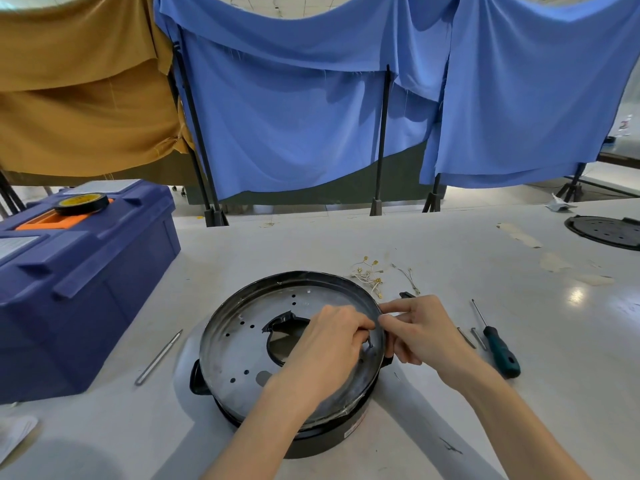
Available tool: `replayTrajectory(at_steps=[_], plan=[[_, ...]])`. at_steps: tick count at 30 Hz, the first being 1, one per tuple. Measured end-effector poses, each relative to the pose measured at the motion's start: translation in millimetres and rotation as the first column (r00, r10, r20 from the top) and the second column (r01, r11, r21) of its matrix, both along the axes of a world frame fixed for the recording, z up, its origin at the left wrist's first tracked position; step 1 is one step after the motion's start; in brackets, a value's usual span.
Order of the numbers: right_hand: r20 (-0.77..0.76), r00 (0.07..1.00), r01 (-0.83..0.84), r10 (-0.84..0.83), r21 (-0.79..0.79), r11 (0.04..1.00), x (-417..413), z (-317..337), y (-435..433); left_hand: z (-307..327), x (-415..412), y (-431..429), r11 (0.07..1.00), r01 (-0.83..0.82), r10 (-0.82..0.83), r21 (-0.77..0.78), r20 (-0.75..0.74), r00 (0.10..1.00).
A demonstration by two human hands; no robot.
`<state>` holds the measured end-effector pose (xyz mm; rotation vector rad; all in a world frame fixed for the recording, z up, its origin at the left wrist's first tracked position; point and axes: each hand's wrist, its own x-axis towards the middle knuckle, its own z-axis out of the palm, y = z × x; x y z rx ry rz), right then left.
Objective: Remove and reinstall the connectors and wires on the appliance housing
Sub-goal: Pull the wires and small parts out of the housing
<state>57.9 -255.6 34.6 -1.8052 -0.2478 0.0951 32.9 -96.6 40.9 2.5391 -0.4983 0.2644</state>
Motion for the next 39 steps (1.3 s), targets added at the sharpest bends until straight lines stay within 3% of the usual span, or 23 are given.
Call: replayTrajectory(at_steps=[6, 12, 19, 39], plan=[[0.006, 1.000, 0.026, -0.025, -0.008, 1.000, 0, -1, 0, -1, 1, -2, 0.998, -0.002, 0.001, 0.055, 0.026, 1.000], [-0.051, 0.996, 0.077, -0.073, 0.067, 0.995, 2, 0, 2, -2, 0, 2, 0.995, -0.012, 0.013, -0.103, 0.006, 1.000], [-0.122, 0.987, 0.126, -0.107, 0.165, 0.978, -3, 18, 8, 5, -2, 8, 0.987, -0.011, 0.013, -0.162, 0.011, 1.000], [-0.261, 0.961, 0.136, -0.094, 0.146, 0.980, -26, 33, 22, 20, -9, 21, 0.997, 0.072, -0.070, 0.024, -0.053, 0.996]])
